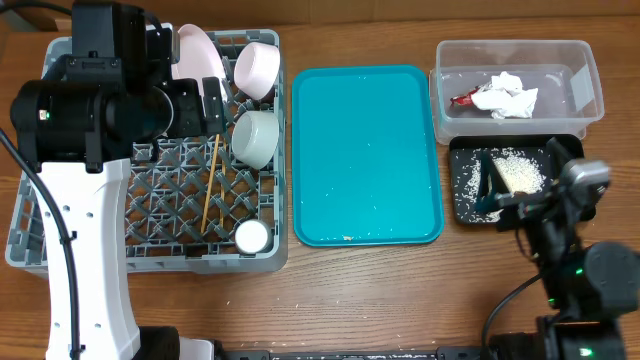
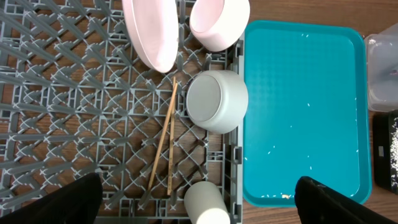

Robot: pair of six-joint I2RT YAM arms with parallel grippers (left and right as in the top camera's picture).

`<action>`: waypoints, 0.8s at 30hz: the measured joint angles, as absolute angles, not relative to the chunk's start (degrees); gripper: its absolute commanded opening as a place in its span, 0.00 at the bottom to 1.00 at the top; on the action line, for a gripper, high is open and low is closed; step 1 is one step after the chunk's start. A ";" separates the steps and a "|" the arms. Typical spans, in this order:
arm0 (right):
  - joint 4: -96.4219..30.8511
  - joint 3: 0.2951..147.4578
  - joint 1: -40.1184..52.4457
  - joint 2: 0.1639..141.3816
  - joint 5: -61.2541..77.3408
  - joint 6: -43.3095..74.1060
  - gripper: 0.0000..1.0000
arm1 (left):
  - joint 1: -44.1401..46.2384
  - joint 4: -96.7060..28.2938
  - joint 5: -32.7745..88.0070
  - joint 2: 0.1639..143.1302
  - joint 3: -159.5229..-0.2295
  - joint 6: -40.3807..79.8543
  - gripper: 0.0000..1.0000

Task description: Sort waste into correct bins and load items into the dishwasher

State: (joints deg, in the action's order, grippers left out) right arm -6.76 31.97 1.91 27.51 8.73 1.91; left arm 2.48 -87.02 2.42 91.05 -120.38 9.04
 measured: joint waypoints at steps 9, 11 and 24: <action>4.89 11.35 1.93 15.92 8.78 1.65 1.00 | 2.48 -87.05 2.42 91.05 -120.38 9.04 1.00; 5.41 8.08 1.91 12.99 8.75 1.63 1.00 | 2.48 -87.07 2.42 91.05 -120.38 9.04 1.00; 1.48 1.06 1.91 2.07 8.51 1.45 1.00 | 2.48 -87.02 2.42 91.05 -120.38 9.04 1.00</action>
